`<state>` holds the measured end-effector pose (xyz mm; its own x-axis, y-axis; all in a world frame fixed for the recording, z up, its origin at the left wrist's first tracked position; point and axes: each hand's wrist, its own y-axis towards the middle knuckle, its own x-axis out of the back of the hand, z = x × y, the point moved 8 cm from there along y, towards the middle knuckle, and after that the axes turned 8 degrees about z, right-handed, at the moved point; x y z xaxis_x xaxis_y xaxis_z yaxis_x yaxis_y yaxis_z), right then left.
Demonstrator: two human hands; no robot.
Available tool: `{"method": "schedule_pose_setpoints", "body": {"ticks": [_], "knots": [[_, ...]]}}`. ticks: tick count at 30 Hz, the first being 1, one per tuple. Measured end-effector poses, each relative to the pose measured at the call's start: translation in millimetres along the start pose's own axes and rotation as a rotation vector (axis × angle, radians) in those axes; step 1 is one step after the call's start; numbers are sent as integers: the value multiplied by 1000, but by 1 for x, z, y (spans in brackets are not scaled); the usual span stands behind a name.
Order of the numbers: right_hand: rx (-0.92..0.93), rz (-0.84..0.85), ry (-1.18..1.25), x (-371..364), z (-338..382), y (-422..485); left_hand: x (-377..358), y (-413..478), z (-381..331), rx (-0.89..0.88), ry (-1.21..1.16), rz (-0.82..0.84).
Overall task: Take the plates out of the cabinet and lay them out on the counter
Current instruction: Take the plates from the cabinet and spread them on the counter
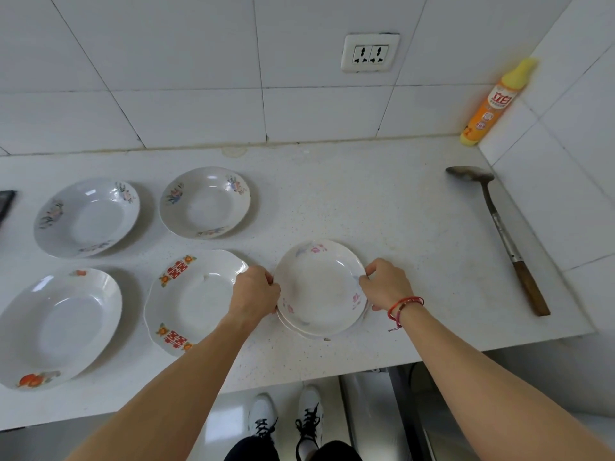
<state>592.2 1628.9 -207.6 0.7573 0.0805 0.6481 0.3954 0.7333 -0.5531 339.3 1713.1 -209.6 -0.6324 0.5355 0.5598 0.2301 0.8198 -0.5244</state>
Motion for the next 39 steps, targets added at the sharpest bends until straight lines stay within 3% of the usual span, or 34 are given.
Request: {"method": "schedule_pose_setpoints", "body": {"ticks": [8, 24, 39], "knots": [[-19, 9, -69, 0, 6, -2, -3, -1, -1, -3, -60, 15], [61, -102, 50, 36, 57, 42, 44, 54, -43, -44, -54, -41], [49, -27, 324, 48, 87, 133, 58, 148, -76, -71, 12, -75]]}}
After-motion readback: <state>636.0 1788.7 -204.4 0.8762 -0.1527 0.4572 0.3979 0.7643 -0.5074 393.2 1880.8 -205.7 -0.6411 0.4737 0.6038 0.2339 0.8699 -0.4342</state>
